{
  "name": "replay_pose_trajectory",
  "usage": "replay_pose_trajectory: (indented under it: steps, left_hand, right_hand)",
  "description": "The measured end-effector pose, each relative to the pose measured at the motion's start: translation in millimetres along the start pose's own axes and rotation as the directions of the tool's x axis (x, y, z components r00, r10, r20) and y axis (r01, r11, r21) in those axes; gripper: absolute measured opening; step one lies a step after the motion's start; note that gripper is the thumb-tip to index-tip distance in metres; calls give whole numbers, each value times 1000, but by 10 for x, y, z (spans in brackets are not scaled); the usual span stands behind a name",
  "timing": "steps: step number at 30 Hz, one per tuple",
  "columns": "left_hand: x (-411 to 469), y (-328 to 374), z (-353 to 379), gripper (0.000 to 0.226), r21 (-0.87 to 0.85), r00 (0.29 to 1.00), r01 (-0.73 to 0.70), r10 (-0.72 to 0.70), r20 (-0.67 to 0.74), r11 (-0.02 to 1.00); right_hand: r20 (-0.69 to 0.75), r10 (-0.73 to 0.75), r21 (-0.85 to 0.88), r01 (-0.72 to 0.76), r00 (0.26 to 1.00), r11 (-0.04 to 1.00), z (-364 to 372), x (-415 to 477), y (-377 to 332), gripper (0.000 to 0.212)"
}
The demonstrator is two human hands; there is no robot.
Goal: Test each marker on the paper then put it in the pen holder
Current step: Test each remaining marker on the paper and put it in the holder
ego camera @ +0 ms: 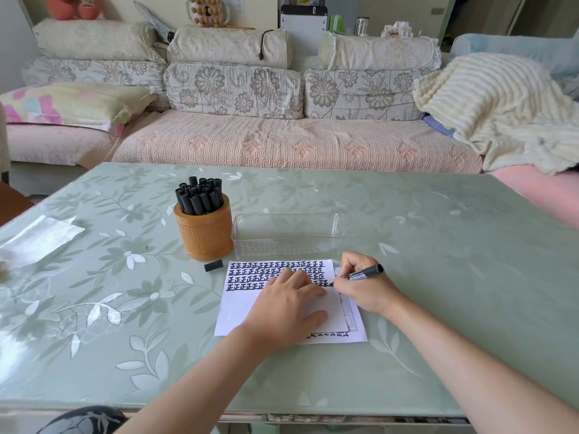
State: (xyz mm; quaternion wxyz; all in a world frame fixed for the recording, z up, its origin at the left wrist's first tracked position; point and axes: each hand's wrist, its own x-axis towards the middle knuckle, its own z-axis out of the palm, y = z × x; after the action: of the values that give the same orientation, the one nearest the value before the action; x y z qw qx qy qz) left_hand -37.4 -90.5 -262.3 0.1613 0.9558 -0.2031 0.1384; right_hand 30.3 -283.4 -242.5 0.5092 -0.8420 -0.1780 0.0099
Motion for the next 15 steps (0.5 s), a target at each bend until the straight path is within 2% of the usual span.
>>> replay_pose_trajectory:
  steps: [2, 5, 10, 12, 15]
  left_hand:
    - [1, -8, 4, 44, -5, 1000, -8, 8, 0, 1000]
    - [5, -34, -7, 42, -20, 999, -31, 31, 14, 999]
    - [-9, -143, -132, 30, -111, 997, -68, 65, -32, 991]
    - [-6, -241, -217, 24, -76, 994, -34, 26, -107, 997]
    - [-32, -469, -376, 22, 44, 973, 125, -114, -198, 991]
  right_hand:
    - [-30, 27, 79, -24, 999, 997, -13, 16, 13, 28]
    - [-41, 67, 173, -59, 997, 983, -21, 22, 0, 22]
    - [-38, 5, 71, -2, 999, 997, 27, 46, -170, 15]
    - [18, -40, 13, 39, 999, 999, 39, 70, -289, 13]
    - [108, -85, 8, 85, 990, 996, 105, 91, -480, 19]
